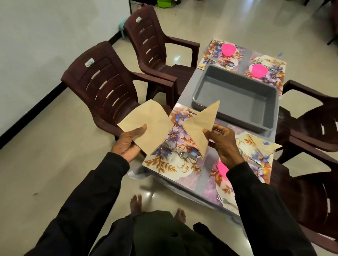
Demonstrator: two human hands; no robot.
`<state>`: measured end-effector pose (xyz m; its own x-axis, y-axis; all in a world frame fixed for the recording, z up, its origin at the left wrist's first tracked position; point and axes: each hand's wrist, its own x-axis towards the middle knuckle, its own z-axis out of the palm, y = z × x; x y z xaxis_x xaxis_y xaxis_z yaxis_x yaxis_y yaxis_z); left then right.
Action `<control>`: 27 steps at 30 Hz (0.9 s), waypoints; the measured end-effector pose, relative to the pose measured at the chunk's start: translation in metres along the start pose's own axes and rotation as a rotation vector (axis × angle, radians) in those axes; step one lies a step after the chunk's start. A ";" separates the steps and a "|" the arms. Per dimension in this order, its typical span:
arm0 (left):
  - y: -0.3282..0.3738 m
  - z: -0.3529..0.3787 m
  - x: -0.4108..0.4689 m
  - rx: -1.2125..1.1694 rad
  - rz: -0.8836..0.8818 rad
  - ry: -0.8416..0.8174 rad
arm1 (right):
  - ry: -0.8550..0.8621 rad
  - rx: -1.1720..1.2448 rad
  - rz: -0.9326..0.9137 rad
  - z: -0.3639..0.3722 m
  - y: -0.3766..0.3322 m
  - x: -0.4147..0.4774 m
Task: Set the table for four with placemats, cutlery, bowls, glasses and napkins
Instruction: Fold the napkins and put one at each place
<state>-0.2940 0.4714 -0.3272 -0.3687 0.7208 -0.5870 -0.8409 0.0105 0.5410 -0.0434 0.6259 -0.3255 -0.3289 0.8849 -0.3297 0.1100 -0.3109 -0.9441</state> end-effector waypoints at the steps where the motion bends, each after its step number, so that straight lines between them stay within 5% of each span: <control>1: 0.009 -0.005 0.006 0.003 -0.010 -0.004 | 0.039 0.000 0.009 0.003 0.004 -0.001; 13: 0.059 -0.058 0.063 0.064 -0.191 -0.034 | 0.488 0.141 0.198 0.043 0.086 -0.030; 27: 0.057 -0.101 0.070 0.098 -0.247 -0.093 | 0.619 0.286 0.443 0.073 0.181 -0.040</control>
<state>-0.4074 0.4527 -0.3987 -0.1155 0.7482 -0.6534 -0.8567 0.2579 0.4468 -0.0789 0.5092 -0.4828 0.2769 0.6644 -0.6942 -0.1630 -0.6795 -0.7153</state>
